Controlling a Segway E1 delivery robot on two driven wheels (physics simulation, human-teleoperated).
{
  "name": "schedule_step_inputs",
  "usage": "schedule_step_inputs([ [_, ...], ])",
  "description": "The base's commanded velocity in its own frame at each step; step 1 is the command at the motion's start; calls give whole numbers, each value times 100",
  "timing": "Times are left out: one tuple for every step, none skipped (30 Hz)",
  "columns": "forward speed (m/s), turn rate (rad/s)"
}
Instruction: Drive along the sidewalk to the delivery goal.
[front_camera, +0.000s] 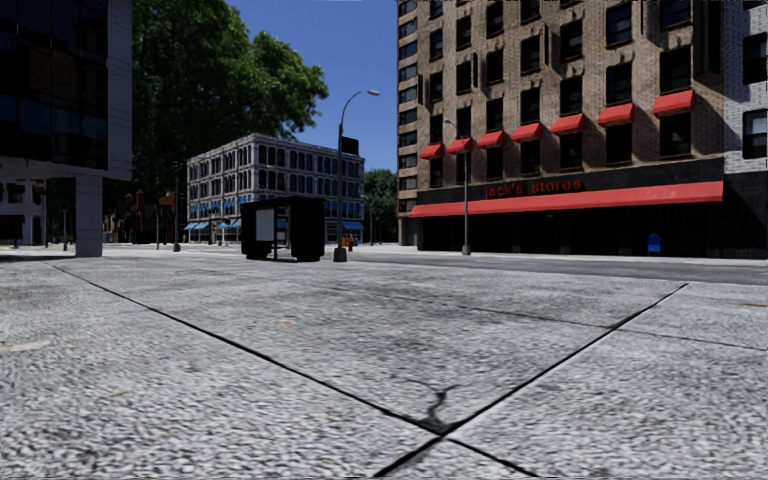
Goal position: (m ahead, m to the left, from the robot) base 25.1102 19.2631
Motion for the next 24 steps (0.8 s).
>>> schedule_step_inputs([
  [158, 59],
  [158, 60],
  [158, 60],
  [158, 60],
  [160, 60],
  [200, 60],
  [200, 60],
  [200, 60],
  [200, 60],
  [200, 60],
  [200, 60],
  [200, 60],
  [200, 60],
  [200, 60],
  [200, 60],
  [200, 60],
  [200, 60],
  [200, 60],
  [200, 60],
  [200, 60],
  [200, 60],
  [200, 60],
  [200, 60],
  [200, 60],
])
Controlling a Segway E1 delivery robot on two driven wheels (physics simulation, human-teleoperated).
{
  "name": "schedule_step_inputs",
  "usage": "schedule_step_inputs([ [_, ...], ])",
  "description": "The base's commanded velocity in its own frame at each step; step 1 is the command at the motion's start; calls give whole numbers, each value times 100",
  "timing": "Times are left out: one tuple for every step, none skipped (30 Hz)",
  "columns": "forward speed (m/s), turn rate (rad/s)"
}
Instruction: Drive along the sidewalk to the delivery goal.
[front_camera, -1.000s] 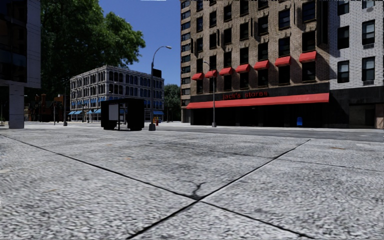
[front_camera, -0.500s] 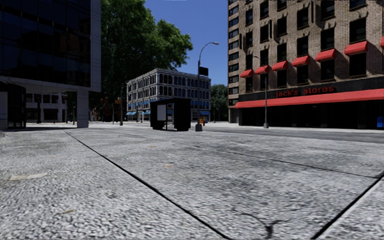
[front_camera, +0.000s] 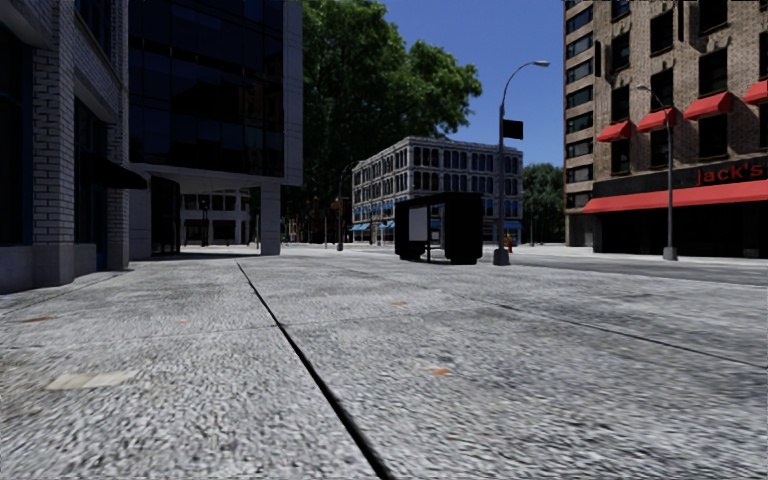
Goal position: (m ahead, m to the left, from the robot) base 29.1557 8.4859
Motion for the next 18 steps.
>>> schedule_step_inputs([
  [200, 60],
  [200, 57],
  [200, 44],
  [200, 0],
  [200, 0],
  [200, 0],
  [200, 0],
  [200, 0],
  [200, 0],
  [200, 0],
  [200, 0],
  [200, 0],
  [200, 0],
  [200, 0],
  [200, 0],
  [200, 0],
  [200, 0],
  [200, 0],
])
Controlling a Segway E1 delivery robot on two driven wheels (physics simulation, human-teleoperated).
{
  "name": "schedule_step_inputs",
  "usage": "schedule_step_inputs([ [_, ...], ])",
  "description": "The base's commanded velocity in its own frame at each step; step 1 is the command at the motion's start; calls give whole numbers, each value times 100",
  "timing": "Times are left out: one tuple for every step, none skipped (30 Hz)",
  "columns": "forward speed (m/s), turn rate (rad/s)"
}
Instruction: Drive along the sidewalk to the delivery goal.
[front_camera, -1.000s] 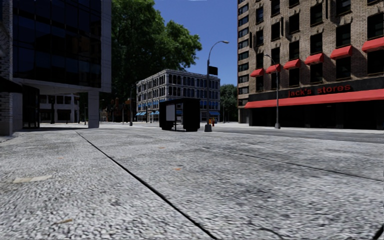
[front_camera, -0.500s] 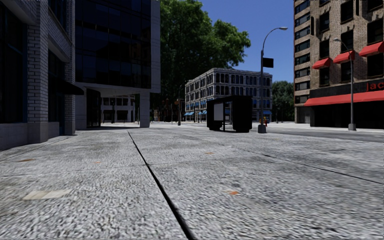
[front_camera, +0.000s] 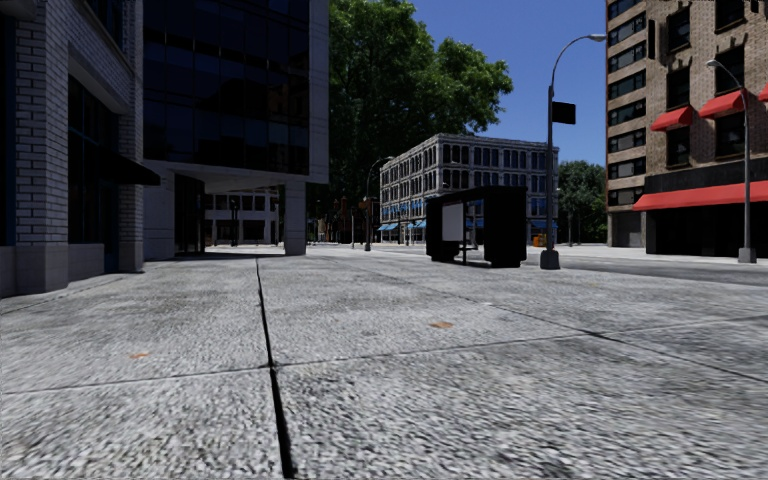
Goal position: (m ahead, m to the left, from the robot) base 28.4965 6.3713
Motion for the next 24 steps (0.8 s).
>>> schedule_step_inputs([
  [200, 0],
  [200, 0],
  [200, 0],
  [200, 0],
  [200, 0],
  [200, 0],
  [200, 0],
  [200, 0],
  [200, 0],
  [200, 0],
  [200, 0],
  [200, 0],
  [200, 0],
  [200, 0],
  [200, 0],
  [200, 0],
  [200, 0],
  [200, 0],
  [200, 0],
  [200, 0],
  [200, 0],
  [200, 0],
  [200, 0],
  [200, 0],
])
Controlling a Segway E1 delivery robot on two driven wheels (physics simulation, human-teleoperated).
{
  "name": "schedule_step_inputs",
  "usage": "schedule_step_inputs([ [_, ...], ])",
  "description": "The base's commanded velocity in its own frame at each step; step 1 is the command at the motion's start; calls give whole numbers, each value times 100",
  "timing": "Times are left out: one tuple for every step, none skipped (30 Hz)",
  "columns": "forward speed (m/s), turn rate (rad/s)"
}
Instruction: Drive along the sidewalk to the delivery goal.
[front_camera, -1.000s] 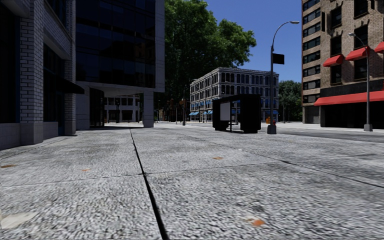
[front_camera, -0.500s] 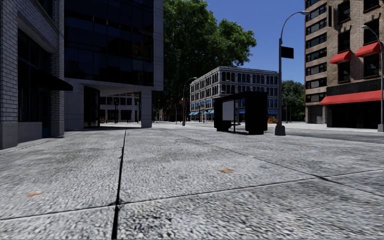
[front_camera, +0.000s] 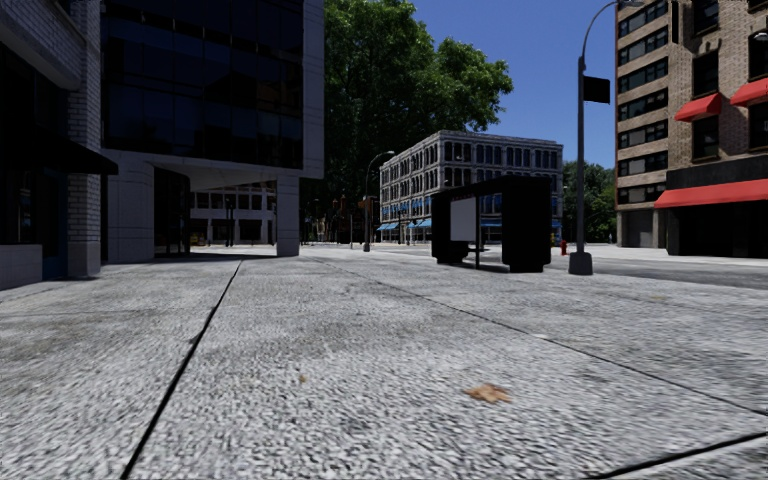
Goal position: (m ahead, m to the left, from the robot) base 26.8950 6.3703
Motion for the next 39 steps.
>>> schedule_step_inputs([
  [200, 0],
  [200, 0],
  [200, 0],
  [200, 0],
  [200, 0],
  [200, 0],
  [200, 0],
  [200, 0],
  [200, 0],
  [200, 0],
  [200, 0],
  [200, 0],
  [200, 0],
  [200, 0],
  [200, 0],
  [200, 0],
  [200, 0],
  [200, 0],
  [200, 0],
  [200, 0],
  [200, 0],
  [200, 0],
  [200, 0],
  [200, 0],
  [200, 0],
  [200, 0],
  [200, 0],
  [200, 0],
  [200, 0],
  [200, 0],
  [200, 0],
  [200, 0],
  [200, 0],
  [200, 0],
  [200, 0],
  [200, 0],
  [200, 0],
  [200, 0],
  [200, 0],
])
